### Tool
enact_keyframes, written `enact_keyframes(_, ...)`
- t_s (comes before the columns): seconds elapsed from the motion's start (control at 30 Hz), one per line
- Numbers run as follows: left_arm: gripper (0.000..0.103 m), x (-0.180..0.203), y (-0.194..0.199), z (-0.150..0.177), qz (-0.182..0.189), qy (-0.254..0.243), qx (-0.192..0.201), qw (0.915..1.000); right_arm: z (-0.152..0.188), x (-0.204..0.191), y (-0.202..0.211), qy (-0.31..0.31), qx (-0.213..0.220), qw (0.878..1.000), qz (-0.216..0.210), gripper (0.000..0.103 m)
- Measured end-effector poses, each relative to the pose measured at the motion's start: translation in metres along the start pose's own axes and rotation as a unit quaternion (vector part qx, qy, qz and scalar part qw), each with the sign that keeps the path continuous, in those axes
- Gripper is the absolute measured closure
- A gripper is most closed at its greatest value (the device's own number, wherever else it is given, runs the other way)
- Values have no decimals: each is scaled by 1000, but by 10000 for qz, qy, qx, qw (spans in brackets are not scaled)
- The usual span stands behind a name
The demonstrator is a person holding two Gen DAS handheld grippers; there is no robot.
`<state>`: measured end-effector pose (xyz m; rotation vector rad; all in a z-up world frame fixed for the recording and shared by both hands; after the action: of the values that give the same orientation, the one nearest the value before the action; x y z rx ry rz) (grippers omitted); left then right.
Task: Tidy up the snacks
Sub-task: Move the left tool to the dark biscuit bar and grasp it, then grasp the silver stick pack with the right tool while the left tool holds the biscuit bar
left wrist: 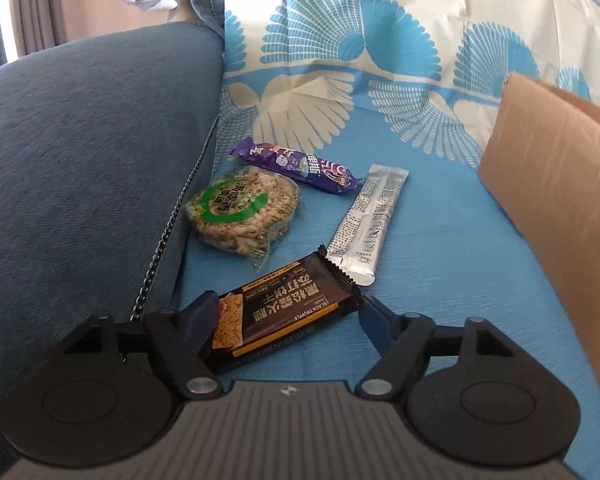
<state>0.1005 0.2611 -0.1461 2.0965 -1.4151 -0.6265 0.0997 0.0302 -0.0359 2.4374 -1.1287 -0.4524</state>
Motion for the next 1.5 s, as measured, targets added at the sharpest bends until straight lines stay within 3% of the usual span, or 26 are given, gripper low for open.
enact_keyframes(0.2, 5, 13, -9, 5, -166, -497, 84, 9986, 7, -16, 2, 245, 26, 9997, -34, 31)
enact_keyframes(0.47, 0, 13, -17, 5, -65, -480, 189, 9986, 12, -26, 18, 71, 102, 9999, -19, 31)
enact_keyframes(0.57, 5, 13, -14, 6, -80, -456, 103, 9989, 15, -27, 35, 43, 174, 9998, 8, 31)
enact_keyframes(0.73, 36, 5, 4, 4, -94, -203, 1, 9997, 22, -25, 61, -25, 217, 9997, 130, 31)
enact_keyframes(0.83, 47, 5, 18, 6, 104, -84, -164, 9998, 24, -24, 69, -169, 244, 9994, 171, 31)
enact_keyframes(0.97, 39, 6, 33, 11, 97, -101, -446, 9989, 25, -21, 80, -620, 246, 9977, 151, 31)
enact_keyframes(1.03, 34, 5, 49, 11, 0, -122, -272, 9996, 21, -23, 91, -739, 352, 9965, 150, 31)
enact_keyframes(1.17, 30, 12, 84, 9, 199, -139, 92, 9997, 14, -24, 113, -844, 537, 9947, 225, 30)
enact_keyframes(1.3, 26, 21, 109, 8, 129, -279, 431, 9986, 19, -18, 119, -1310, 505, 9900, 163, 29)
enact_keyframes(1.5, 26, 25, 116, 3, 92, -401, 485, 9980, 24, -21, 109, -1460, 533, 9878, 22, 29)
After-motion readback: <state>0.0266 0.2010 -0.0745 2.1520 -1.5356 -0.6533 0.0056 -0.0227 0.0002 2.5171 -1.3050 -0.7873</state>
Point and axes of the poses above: each gripper's, at about its wrist camera, not at the fingertips, and y roughly against the way its jaws point, x to its right, z to its underside, the point moved 7 cm from there along -y, roughly the way its jaws point
